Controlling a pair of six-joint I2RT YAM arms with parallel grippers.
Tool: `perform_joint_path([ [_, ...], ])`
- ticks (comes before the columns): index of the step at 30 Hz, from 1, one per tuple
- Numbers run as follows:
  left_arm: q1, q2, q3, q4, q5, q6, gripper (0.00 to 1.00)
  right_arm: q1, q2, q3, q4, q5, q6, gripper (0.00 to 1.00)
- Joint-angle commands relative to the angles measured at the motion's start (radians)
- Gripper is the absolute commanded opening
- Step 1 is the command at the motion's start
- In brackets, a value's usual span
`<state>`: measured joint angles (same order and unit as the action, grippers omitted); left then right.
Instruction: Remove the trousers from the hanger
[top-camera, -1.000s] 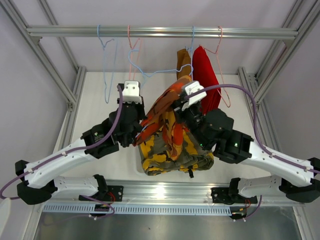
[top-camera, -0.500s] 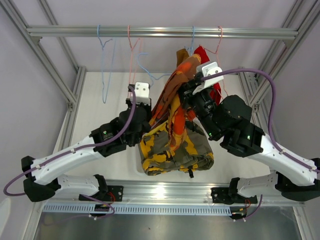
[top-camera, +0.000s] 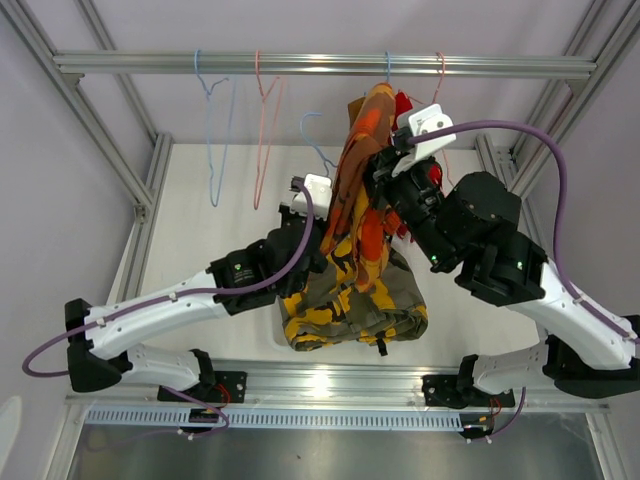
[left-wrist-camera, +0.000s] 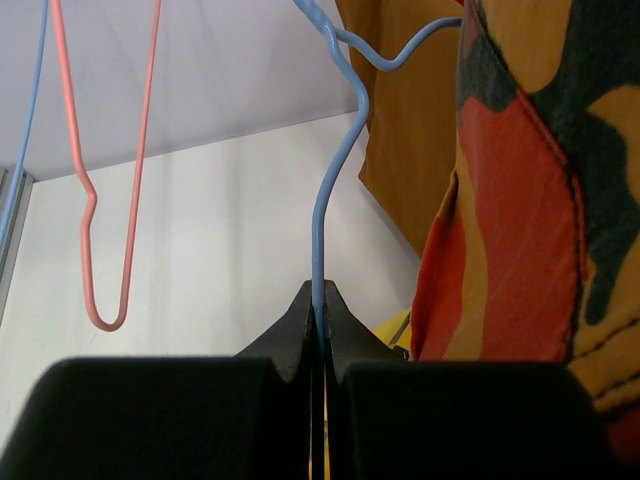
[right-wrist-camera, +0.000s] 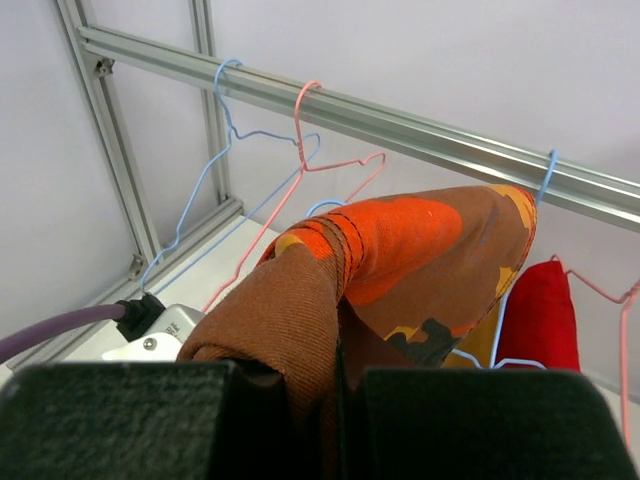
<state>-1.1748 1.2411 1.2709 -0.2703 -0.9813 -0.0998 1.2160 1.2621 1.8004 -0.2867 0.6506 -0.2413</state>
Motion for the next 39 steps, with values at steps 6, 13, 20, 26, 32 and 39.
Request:
perform_joint_path([
  [6, -0.014, 0.078, -0.021, 0.005, -0.019, 0.066, 0.01, 0.005, -0.145, 0.139, 0.023, -0.006, -0.018, 0.00],
  [13, -0.014, 0.100, -0.036, 0.045, -0.033, 0.098, 0.01, 0.005, -0.204, 0.114, -0.026, 0.014, -0.021, 0.00],
  [20, -0.031, 0.109, -0.038, 0.028, -0.025, 0.161, 0.01, 0.005, -0.236, 0.114, -0.058, 0.030, -0.030, 0.00],
  [26, -0.032, 0.064, -0.070, -0.129, -0.037, 0.008, 0.01, 0.005, -0.257, 0.103, -0.086, 0.046, -0.038, 0.00],
  [32, -0.031, 0.027, -0.116, -0.242, -0.053, -0.078, 0.01, 0.005, -0.267, 0.094, -0.085, 0.047, -0.035, 0.00],
  [39, -0.042, 0.032, -0.151, -0.317, -0.046, -0.141, 0.00, 0.005, -0.260, 0.100, -0.057, 0.037, -0.035, 0.00],
])
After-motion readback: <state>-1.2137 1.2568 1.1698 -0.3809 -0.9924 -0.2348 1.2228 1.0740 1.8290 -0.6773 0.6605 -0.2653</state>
